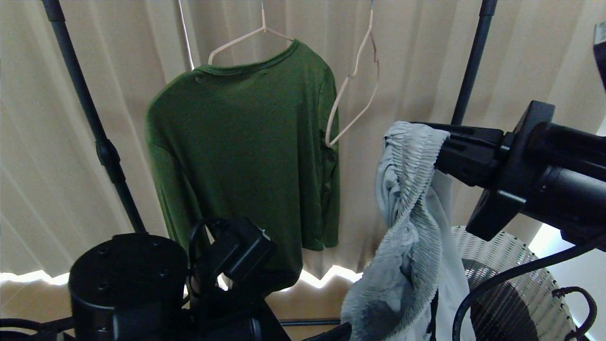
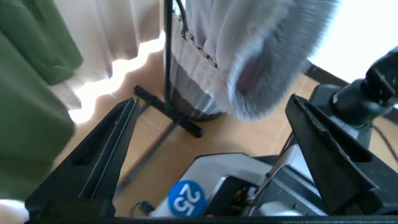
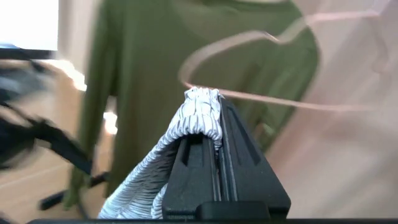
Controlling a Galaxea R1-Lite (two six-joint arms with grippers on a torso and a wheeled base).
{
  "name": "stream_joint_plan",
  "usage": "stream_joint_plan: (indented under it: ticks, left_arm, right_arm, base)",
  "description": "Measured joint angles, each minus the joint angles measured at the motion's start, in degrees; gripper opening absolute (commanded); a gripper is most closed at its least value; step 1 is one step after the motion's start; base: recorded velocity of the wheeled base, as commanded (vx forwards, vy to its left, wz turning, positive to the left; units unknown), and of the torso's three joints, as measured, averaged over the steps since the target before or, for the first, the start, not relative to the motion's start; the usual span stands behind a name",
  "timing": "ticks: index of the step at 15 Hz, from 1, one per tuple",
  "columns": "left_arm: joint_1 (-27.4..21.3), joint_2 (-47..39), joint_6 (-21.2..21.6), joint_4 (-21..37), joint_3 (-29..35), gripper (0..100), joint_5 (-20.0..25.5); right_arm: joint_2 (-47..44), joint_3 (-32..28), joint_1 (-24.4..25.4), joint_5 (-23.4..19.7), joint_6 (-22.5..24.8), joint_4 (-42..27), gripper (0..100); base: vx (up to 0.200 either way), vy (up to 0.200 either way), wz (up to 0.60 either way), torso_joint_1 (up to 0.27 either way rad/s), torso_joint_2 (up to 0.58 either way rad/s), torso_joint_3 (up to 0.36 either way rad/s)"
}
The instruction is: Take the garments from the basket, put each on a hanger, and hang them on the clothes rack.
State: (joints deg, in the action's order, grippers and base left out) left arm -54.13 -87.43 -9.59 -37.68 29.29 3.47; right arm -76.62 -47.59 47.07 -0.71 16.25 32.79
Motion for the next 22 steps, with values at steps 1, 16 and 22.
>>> stream_joint_plan:
  ticks: [1, 16, 22]
  left_arm:
    - [-0.3, -1.4, -1.1, -0.8, 0.6, 100, 0.0]
    - [-5.3, -8.3, -3.7, -6.3, -3.7, 0, -18.9]
    - [0.0, 5.2, 5.4, 0.9, -1.4, 0, -22.2]
  right_arm:
    - [0.0, -0.1, 0.3, -1.2, -0.2, 1.3, 0]
    - [2.7, 2.1, 0.2, -2.9, 0.0, 3.3, 0]
    - [4.2, 4.0, -9.5, -2.5, 0.2, 3.0, 0]
  base:
    - [0.000, 0.000, 0.00, 0.000, 0.00, 0.000]
    - [0.000, 0.000, 0.00, 0.000, 0.00, 0.000]
    - [0.000, 0.000, 0.00, 0.000, 0.00, 0.000]
